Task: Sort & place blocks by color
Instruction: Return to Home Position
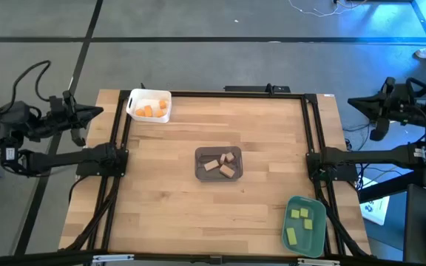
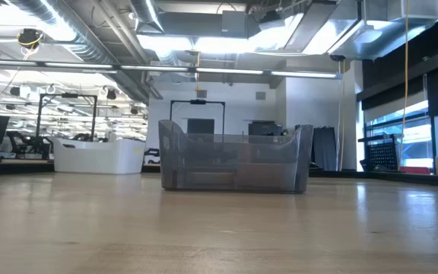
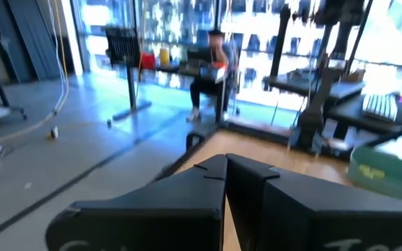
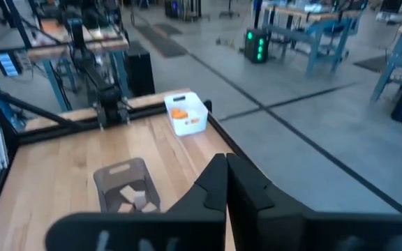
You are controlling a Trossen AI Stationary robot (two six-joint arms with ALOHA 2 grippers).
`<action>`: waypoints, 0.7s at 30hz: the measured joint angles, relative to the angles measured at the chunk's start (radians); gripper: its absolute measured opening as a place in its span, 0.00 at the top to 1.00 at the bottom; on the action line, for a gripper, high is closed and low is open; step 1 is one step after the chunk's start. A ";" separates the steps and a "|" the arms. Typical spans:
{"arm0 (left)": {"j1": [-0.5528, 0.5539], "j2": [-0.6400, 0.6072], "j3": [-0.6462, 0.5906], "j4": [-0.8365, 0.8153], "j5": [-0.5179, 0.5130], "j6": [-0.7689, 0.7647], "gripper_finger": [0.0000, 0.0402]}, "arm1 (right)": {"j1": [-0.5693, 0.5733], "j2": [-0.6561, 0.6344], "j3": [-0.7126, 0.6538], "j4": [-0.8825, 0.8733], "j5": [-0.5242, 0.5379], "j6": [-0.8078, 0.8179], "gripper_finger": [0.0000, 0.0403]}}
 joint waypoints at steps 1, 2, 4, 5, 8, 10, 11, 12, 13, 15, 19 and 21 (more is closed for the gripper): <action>0.000 -0.023 -0.019 0.020 0.000 0.000 1.00 | 0.000 -0.038 -0.040 0.022 0.000 0.000 1.00; 0.000 -0.047 -0.037 0.037 0.000 0.000 1.00 | 0.000 -0.073 -0.076 0.042 0.000 0.000 1.00; 0.000 -0.090 -0.070 0.057 0.000 0.000 1.00 | 0.000 -0.143 -0.148 0.082 0.000 0.001 1.00; 0.000 -0.110 -0.085 0.071 0.000 0.000 1.00 | 0.000 -0.176 -0.182 0.105 -0.001 0.003 1.00; 0.000 -0.169 -0.130 0.098 0.000 0.000 1.00 | 0.000 -0.266 -0.277 0.161 -0.002 0.025 1.00; 0.000 -0.204 -0.157 0.115 0.000 0.000 1.00 | 0.000 -0.320 -0.333 0.192 -0.002 0.027 1.00; 0.000 -0.212 -0.169 0.119 0.000 0.002 1.00 | 0.000 -0.345 -0.357 0.210 -0.002 0.027 1.00; 0.000 -0.211 -0.176 0.123 0.000 0.003 1.00 | 0.000 -0.368 -0.382 0.229 -0.002 0.027 1.00; 0.000 -0.207 -0.179 0.116 0.000 0.003 1.00 | 0.000 -0.391 -0.405 0.243 -0.003 0.026 1.00; 0.000 -0.210 -0.182 0.111 -0.001 0.014 1.00 | 0.000 -0.435 -0.453 0.261 -0.003 0.026 1.00; 0.000 -0.210 -0.220 0.130 0.028 0.004 1.00 | 0.000 -0.535 -0.569 0.313 -0.003 0.026 1.00; 0.000 -0.210 -0.236 0.155 0.039 0.003 1.00 | -0.001 -0.586 -0.639 0.375 -0.003 0.025 1.00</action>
